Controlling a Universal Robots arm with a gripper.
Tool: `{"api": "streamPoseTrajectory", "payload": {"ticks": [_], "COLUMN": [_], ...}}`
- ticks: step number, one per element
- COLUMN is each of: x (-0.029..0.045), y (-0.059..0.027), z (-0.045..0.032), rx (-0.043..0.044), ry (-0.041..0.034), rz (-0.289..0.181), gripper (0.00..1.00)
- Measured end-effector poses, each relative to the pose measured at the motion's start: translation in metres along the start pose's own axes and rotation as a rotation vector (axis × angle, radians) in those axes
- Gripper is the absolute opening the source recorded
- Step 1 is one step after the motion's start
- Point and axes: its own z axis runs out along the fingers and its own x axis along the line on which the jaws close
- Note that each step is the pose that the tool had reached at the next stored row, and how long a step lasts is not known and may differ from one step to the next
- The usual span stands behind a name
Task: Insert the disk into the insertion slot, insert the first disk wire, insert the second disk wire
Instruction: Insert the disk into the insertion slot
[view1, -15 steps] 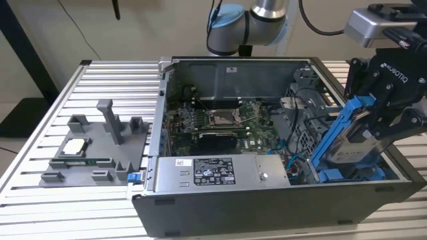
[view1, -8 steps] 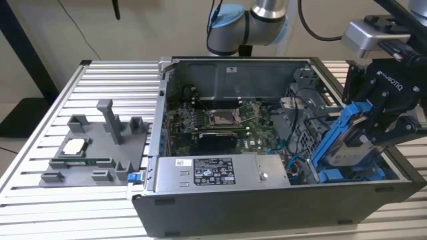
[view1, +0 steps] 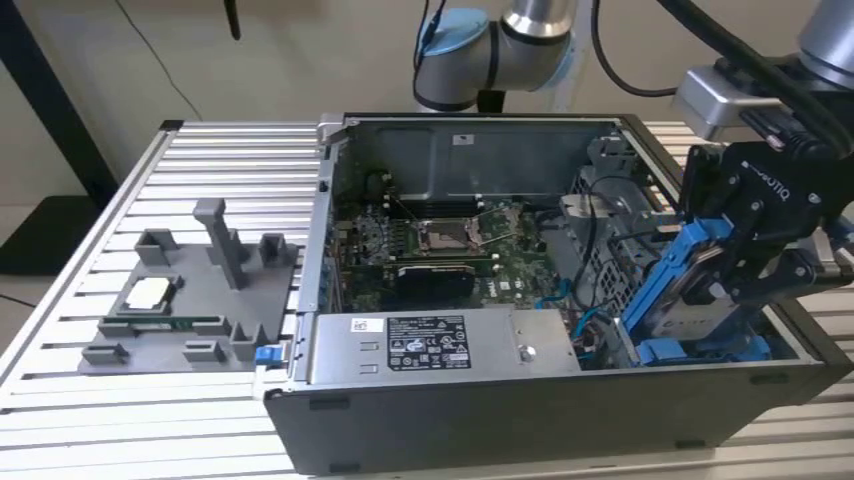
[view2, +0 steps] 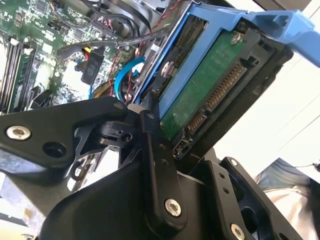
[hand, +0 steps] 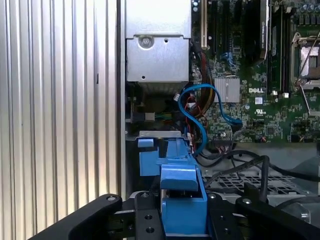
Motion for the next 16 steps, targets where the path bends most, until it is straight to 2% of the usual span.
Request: {"api": "streamPoseTrajectory", "payload": {"ticks": [16], "x": [0.0000], "y": [0.0000], "z": [0.0004], "rx": [0.0000], "ry": [-0.0002], "rz": [0.000], "gripper": [0.33]}}
